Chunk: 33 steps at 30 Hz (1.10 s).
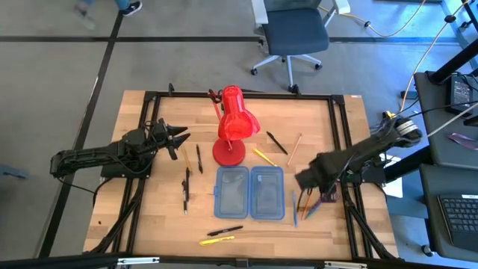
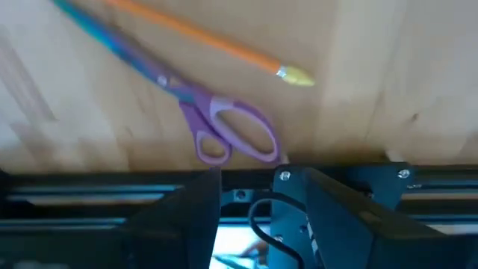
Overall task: Pick & place school supplies into a supply box
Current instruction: Put the purple scissor into the blue supply box
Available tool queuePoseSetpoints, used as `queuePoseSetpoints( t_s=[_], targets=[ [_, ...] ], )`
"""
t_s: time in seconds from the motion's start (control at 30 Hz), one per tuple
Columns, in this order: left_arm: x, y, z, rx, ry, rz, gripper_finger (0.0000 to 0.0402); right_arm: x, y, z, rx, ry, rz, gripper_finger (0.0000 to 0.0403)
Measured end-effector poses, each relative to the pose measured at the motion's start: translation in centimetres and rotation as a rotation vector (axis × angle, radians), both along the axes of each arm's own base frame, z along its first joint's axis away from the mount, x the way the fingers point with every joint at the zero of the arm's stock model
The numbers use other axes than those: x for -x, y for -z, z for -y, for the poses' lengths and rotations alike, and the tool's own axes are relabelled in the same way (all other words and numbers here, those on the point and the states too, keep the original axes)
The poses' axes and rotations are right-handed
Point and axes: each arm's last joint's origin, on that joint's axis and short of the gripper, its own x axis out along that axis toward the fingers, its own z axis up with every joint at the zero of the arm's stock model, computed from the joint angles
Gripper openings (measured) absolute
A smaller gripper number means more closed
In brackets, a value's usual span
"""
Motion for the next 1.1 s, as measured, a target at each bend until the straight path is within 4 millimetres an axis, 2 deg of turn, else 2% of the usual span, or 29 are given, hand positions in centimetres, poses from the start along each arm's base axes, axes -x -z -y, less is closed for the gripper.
queuePoseSetpoints(
  t_s=[0.23, 0.53, 0.9, 1.1],
  targets=[
    [0.0, 0.0, 0.0, 0.0, 0.0, 0.0, 0.0154, -0.1, 3.1, -3.4, 0.049, -0.144, -0.154, 0.0189],
    [0.0, 0.1, 0.0, 0.012, 0.002, -0.001, 0.0154, -0.6, 6.4, -5.3, 0.045, -0.231, -0.264, 0.0189],
    [0.0, 0.1, 0.0, 0.012, 0.004, -0.002, 0.0155, -1.3, 9.0, -5.9, 0.039, -0.264, -0.287, 0.0189],
    [0.0, 0.1, 0.0, 0.012, 0.004, -0.002, 0.0155, 0.5, 10.7, -4.7, 0.07, -0.244, -0.37, 0.0189]
  ],
)
